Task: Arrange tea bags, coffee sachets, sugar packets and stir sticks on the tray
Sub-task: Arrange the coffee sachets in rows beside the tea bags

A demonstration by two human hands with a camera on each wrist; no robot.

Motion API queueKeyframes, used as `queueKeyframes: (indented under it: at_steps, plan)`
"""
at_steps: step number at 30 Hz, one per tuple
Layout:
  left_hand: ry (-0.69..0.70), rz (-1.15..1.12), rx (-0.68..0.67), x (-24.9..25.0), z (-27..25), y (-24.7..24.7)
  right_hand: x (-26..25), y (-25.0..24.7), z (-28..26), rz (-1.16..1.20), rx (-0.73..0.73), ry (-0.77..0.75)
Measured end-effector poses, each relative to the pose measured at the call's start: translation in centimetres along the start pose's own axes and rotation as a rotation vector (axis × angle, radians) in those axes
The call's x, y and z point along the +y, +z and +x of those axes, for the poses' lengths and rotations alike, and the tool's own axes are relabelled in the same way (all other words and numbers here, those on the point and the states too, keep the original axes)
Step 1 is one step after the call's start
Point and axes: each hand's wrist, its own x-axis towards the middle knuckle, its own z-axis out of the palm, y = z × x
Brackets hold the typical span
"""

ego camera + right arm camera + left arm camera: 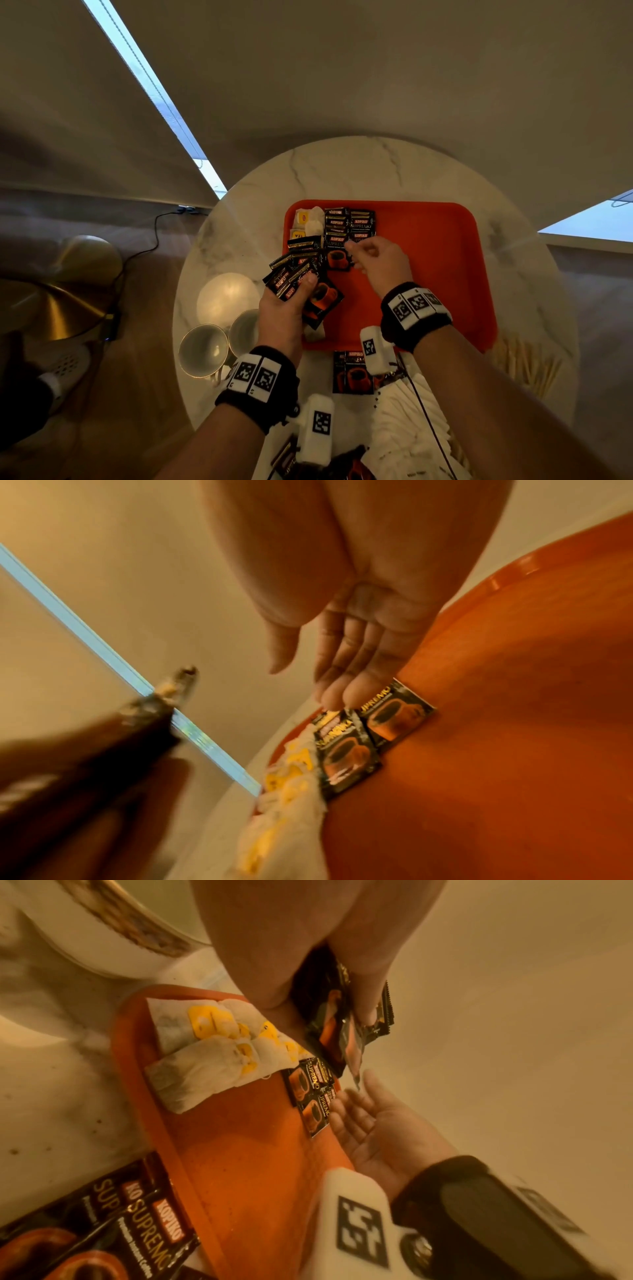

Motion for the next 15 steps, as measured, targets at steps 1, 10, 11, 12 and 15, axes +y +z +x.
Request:
queueKeyframes:
  at_steps: [1, 10, 11, 12, 15]
  plan:
    - [0.002, -0.002, -0.002, 0.0, 0.1, 0.2, -0.7, -0.2, -1.1, 0.07, -0.054, -0.031]
    - [0.037, 0.062, -0.099, -0.3, -0.5, 1.6, -1.0, -1.1, -4.7, 0.172, -0.276, -0.144]
    - [0.024, 0.052, -0.109, -0.3, -0.7, 1.6, -0.8, -1.3, -4.6, 0.18, -0.283, -0.141]
    - [0.012, 0.039, -0.112, -0.2, -0.8, 1.7, -0.7, -1.5, -4.5, 0.194, -0.284, -0.133]
    - [-0.007, 0.013, -0.113, -0.2, -0.8, 1.8, -0.6, -2.2, -4.3, 0.248, -0.285, -0.106]
